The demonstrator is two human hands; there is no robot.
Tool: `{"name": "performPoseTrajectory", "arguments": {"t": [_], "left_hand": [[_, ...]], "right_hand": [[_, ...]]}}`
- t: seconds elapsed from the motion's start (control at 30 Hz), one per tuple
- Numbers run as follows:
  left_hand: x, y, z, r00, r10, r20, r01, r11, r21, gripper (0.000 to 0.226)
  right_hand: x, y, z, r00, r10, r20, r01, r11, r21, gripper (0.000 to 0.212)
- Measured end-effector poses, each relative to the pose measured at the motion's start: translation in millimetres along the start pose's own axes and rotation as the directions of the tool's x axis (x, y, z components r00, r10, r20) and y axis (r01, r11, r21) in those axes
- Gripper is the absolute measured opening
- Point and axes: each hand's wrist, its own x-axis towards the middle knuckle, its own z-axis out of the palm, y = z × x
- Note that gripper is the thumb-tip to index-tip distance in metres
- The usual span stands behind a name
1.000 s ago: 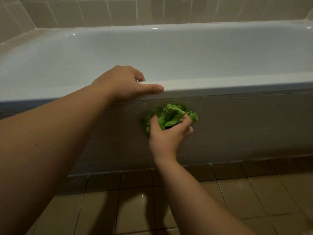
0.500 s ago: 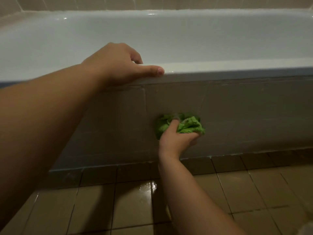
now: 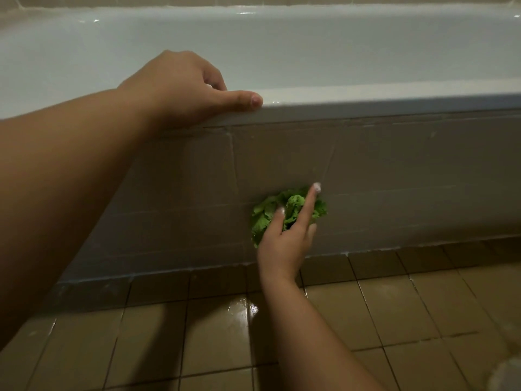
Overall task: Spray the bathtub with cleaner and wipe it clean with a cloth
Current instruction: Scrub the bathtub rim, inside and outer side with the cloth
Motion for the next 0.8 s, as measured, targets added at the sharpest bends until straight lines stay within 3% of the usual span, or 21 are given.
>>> {"name": "performPoseTrajectory", "arguments": {"t": [0.1, 0.2, 0.27, 0.33, 0.43, 0.5, 0.63, 0.73, 0.8], "left_hand": [[-1.5, 0.9, 0.0, 1.000, -0.002, 0.002, 0.002, 1.000, -0.003, 0.086], [-3.2, 0.7, 0.1, 1.000, 0.003, 0.000, -0.003, 1.000, -0.011, 0.085], [-3.7, 0.4, -0.3, 1.000, -0.001, -0.003, 0.001, 1.000, -0.006, 0.085], [-3.1, 1.0, -0.2, 1.000, -0.005, -0.004, 0.005, 1.000, 0.002, 0.086], [-3.3, 0.0, -0.3, 1.000, -0.007, -0.004, 0.007, 1.000, 0.007, 0.089], [-4.1, -0.8, -0.9, 1.000, -0.014, -0.002, 0.014, 1.000, 0.002, 0.089], [-5.2, 1.0, -0.8, 1.000, -0.024, -0.002, 0.024, 1.000, -0.004, 0.087], [-5.6, 2.8, -1.1, 0.999, -0.035, 0.001, 0.035, 0.999, -0.001, 0.086], [-5.6, 1.7, -1.0, 0.999, -0.036, -0.004, 0.036, 0.999, 0.002, 0.086]], "right_hand": [[2.7, 2.5, -2.0, 1.000, 0.008, -0.014, -0.008, 1.000, -0.017, 0.060], [9.2, 5.7, 2.6, 0.990, 0.078, -0.114, -0.078, 0.997, 0.006, 0.049], [6.4, 3.7, 9.8, 0.979, 0.166, -0.122, -0.163, 0.986, 0.035, 0.056], [-5.6, 3.4, 15.7, 0.981, 0.193, 0.001, -0.193, 0.981, 0.000, 0.077], [-21.8, 7.6, 18.0, 0.979, 0.106, 0.173, -0.088, 0.990, -0.109, 0.094], [-12.2, 11.7, 15.3, 0.992, 0.075, 0.104, -0.064, 0.992, -0.106, 0.086], [12.9, 24.7, 7.0, 0.983, 0.170, -0.070, -0.172, 0.985, -0.021, 0.056], [-3.3, 33.9, 18.1, 0.976, 0.213, 0.034, -0.210, 0.975, -0.071, 0.050], [-10.0, 32.8, 23.0, 0.984, 0.163, 0.069, -0.159, 0.986, -0.057, 0.050]]}}
